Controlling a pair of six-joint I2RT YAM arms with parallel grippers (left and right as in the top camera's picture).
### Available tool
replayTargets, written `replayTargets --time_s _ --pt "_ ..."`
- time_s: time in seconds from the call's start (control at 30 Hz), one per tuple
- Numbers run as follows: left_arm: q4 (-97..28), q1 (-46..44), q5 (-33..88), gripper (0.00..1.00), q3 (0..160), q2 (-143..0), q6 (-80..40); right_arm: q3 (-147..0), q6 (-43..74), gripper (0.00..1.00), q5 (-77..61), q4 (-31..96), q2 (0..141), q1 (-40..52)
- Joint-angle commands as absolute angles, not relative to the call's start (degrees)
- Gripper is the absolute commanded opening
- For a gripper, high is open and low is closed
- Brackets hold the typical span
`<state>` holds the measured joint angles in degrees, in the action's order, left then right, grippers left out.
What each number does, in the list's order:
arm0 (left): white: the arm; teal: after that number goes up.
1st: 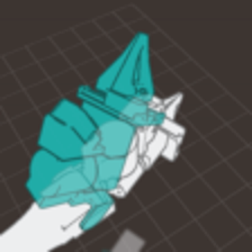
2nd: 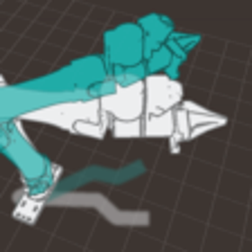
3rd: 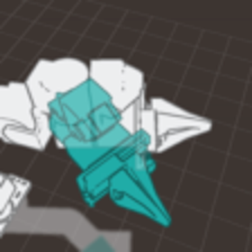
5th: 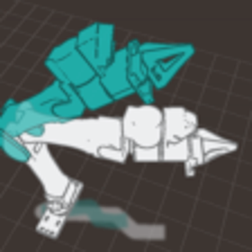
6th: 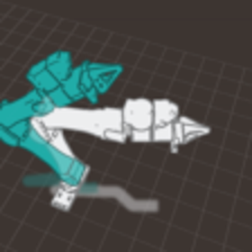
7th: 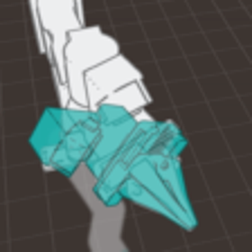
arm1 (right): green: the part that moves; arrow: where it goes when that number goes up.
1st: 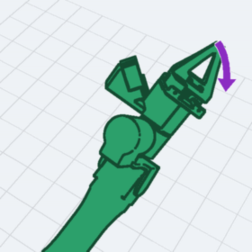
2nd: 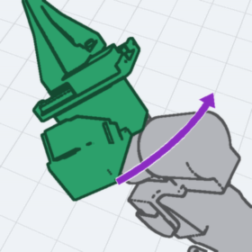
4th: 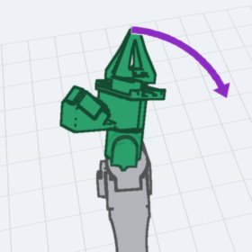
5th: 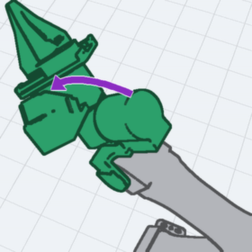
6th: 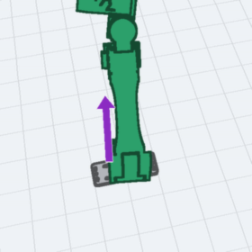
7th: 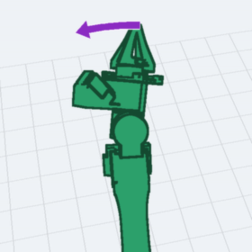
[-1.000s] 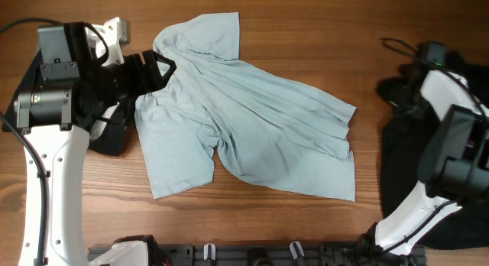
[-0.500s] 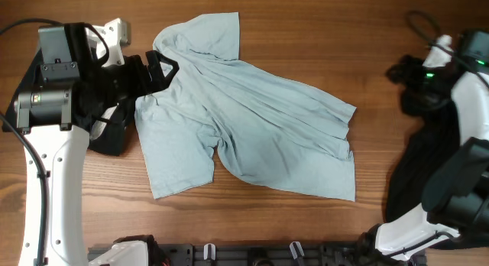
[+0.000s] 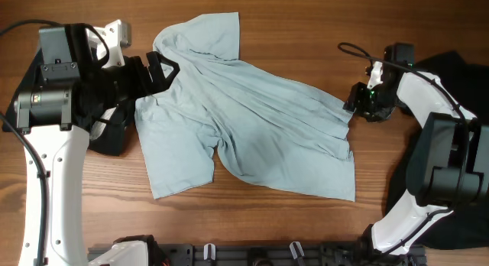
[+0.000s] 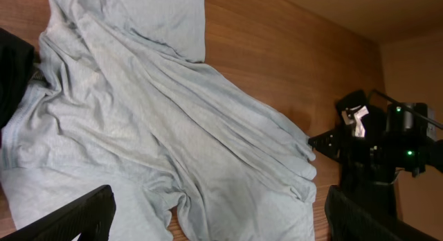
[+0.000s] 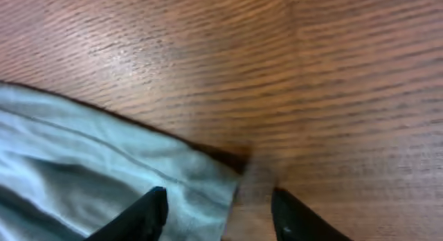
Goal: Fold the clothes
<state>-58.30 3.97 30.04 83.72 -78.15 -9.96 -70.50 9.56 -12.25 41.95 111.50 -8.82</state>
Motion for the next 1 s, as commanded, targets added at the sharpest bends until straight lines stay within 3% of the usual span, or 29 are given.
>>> replayTargets --time_s 0.0,0.1,0.13,0.27,0.43,0.57,0.6,0.63,0.97 --pt "-58.3 4.0 28.8 0.96 83.8 -77.7 -9.2 -66.8 9.0 0.47 -13.9 37.8 112.8 -8.6" --pt "-58.4 4.0 27.8 0.96 83.8 -77.7 -9.2 -64.9 9.5 0.21 -14.4 33.5 112.8 -8.5" --pt "-58.4 4.0 27.8 0.97 83.8 -77.7 -9.2 -65.0 10.4 0.04 -14.7 31.9 112.8 -8.5" --pt "-58.3 4.0 27.8 0.97 83.8 -77.7 -9.2 -71.5 13.5 0.04 -19.7 28.1 110.8 -10.0" --pt "-58.4 4.0 27.8 0.96 83.8 -77.7 -9.2 -90.7 21.6 0.04 -19.3 9.4 109.7 -15.3" --pt "-58.4 4.0 27.8 0.97 83.8 -77.7 -9.3 -97.8 25.9 0.05 -5.8 1.0 109.7 -17.0" --pt "-58.4 4.0 27.8 0.97 83.8 -77.7 -9.3 -98.0 27.0 0.38 -4.4 0.6 109.7 -17.5" --pt "-58.6 4.0 27.8 0.97 83.8 -77.7 -9.2 -98.0 27.1 0.98 -5.9 0.9 109.7 -18.3" --pt "-62.1 3.8 27.0 0.99 83.1 -78.0 -4.2 -98.0 21.2 1.00 -15.4 30.7 106.6 -19.8"
